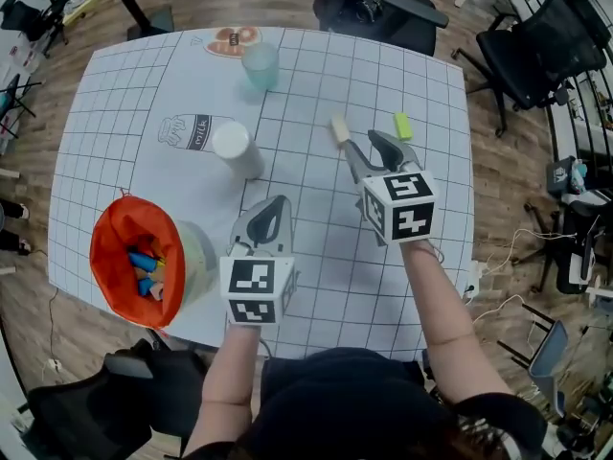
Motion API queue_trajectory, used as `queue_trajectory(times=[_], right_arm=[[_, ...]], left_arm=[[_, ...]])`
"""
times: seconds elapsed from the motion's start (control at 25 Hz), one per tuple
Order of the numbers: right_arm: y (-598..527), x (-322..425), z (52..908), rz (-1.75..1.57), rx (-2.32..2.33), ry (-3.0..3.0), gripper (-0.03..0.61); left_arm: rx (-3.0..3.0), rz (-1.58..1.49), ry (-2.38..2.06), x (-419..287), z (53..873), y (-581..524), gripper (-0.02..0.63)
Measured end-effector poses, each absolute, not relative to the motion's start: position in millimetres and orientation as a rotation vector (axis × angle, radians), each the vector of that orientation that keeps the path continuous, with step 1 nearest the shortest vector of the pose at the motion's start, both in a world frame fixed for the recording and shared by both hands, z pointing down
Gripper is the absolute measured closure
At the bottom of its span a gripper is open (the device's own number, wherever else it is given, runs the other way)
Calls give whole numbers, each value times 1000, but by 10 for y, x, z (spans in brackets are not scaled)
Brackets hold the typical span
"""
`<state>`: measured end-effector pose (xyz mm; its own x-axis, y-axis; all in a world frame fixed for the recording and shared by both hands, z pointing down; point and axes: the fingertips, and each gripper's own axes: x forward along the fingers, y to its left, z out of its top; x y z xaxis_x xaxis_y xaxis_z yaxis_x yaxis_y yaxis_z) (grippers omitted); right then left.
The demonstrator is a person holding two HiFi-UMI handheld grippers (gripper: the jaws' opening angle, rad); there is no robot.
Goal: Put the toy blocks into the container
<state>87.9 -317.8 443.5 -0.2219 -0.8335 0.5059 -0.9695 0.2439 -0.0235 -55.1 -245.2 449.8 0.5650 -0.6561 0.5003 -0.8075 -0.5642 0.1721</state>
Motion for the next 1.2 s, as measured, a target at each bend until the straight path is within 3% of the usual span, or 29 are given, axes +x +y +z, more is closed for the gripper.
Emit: queue_trajectory(times=[0.72,1.2], right_arm=[[-3685,850,5485,542,1595,-1958,386],[-3527,840,5132,473,1589,-2002,416]], left_arm=[[2318,604,-1135,-563,5162,-2653,588],[2305,591,-1184,-696,5012,-2473,588]])
